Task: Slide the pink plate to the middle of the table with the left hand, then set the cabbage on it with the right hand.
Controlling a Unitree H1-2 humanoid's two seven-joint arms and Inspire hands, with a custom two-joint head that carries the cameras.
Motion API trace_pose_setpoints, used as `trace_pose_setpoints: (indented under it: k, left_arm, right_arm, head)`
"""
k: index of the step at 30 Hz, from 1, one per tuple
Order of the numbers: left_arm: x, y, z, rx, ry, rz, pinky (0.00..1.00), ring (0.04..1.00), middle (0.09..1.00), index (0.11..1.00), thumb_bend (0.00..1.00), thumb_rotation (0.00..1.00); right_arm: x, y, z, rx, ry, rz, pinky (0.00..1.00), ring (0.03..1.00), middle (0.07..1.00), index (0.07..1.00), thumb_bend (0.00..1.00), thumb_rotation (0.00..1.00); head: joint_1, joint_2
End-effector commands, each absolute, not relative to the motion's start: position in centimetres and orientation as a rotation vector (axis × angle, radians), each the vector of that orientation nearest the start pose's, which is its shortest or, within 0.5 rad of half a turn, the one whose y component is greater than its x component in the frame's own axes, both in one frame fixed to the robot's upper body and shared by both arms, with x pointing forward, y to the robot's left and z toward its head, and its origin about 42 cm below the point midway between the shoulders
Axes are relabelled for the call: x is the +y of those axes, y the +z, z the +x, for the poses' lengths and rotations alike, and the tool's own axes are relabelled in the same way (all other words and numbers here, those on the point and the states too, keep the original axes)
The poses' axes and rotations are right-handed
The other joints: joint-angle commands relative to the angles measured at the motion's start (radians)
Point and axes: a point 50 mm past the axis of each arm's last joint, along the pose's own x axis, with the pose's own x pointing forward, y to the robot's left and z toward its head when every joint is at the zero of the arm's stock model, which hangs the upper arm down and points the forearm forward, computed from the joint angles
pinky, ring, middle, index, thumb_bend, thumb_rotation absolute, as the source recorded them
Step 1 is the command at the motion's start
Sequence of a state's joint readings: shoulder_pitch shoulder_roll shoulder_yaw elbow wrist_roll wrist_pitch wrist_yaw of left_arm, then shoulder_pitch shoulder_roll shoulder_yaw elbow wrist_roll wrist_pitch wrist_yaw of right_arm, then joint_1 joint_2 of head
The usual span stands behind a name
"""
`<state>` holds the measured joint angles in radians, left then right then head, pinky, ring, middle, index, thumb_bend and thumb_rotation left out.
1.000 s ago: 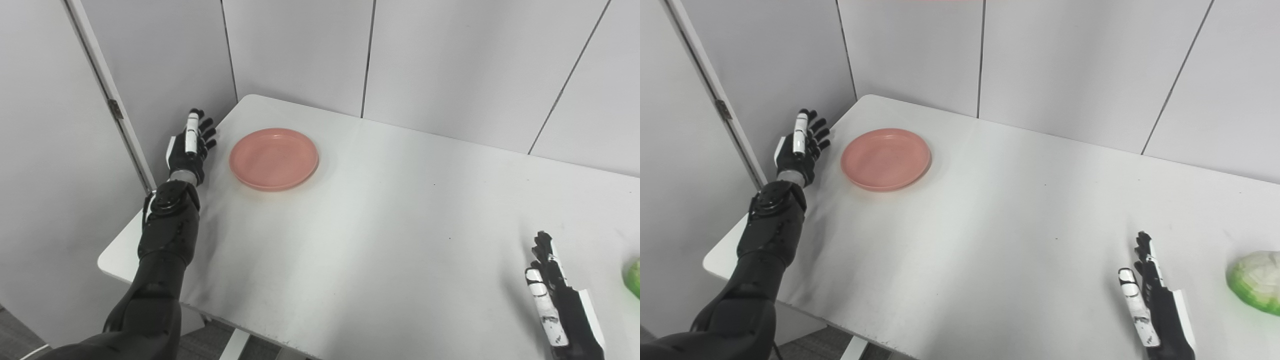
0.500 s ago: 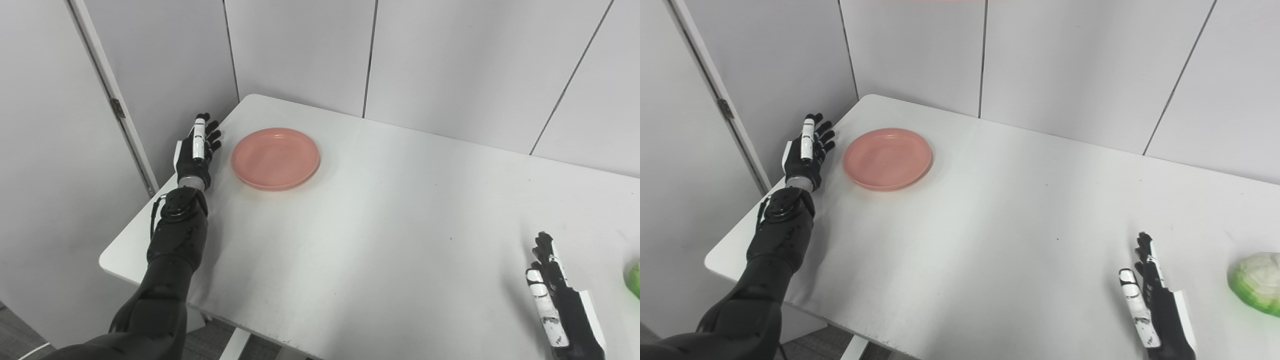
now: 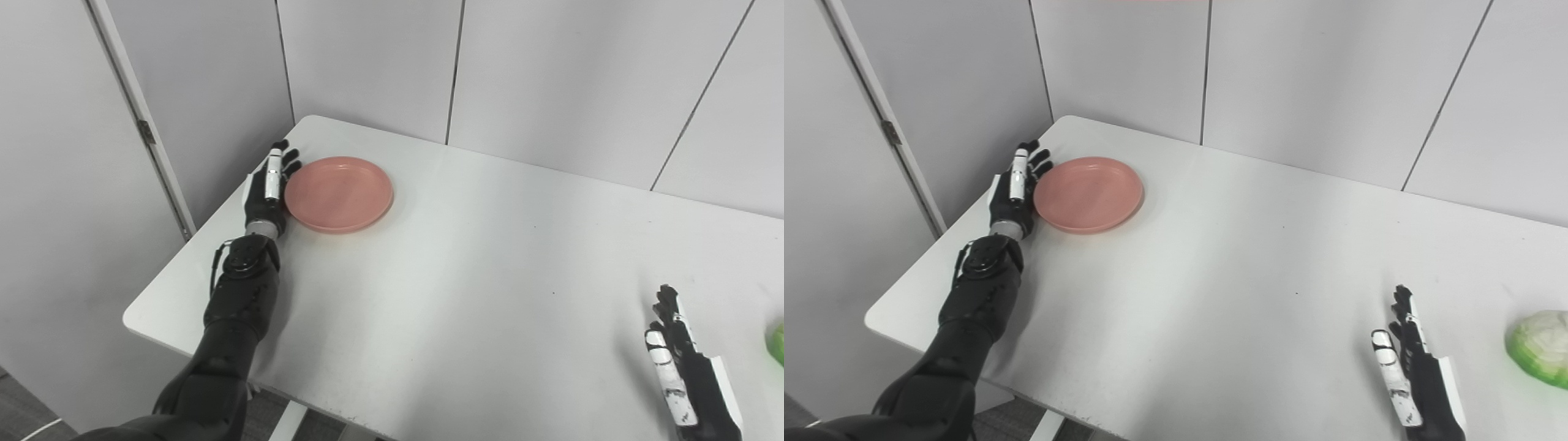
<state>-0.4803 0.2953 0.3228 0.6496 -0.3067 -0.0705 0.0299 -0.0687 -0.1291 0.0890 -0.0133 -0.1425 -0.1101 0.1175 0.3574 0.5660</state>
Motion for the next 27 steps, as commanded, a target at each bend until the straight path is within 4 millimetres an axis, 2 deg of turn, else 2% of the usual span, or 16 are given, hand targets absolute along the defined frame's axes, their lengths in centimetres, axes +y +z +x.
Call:
trace_pose_setpoints:
  k: [1,15,20,27]
  left_arm:
    - [37.5,12.2,42.2,0.035,0.317,-0.196,0.9,0.893,0.893,0.883,0.41,1.0]
    - [33.5,12.8,42.1,0.028,0.187,-0.273,0.9,0.888,0.899,0.886,0.41,1.0]
    - [32.2,13.0,42.2,0.034,0.136,-0.308,0.9,0.902,0.91,0.897,0.42,1.0]
    - [29.4,13.0,42.3,0.052,0.068,-0.345,0.9,0.898,0.904,0.888,0.42,1.0]
  right_arm:
    - [-20.9,11.8,29.9,-0.175,0.227,-0.26,0.96,0.985,0.999,0.997,0.25,1.0]
    - [-20.5,11.8,29.8,-0.179,0.225,-0.295,0.94,0.973,0.991,0.989,0.29,1.0]
    - [-20.2,11.7,29.8,-0.184,0.226,-0.303,0.94,0.97,0.987,0.976,0.32,1.0]
    - [-19.8,11.4,29.8,-0.176,0.221,-0.315,0.94,0.967,0.985,0.978,0.35,1.0]
  head:
    - [0.0,0.002]
    - [-0.038,0.017]
    - [-0.079,0.028]
    - [-0.138,0.044]
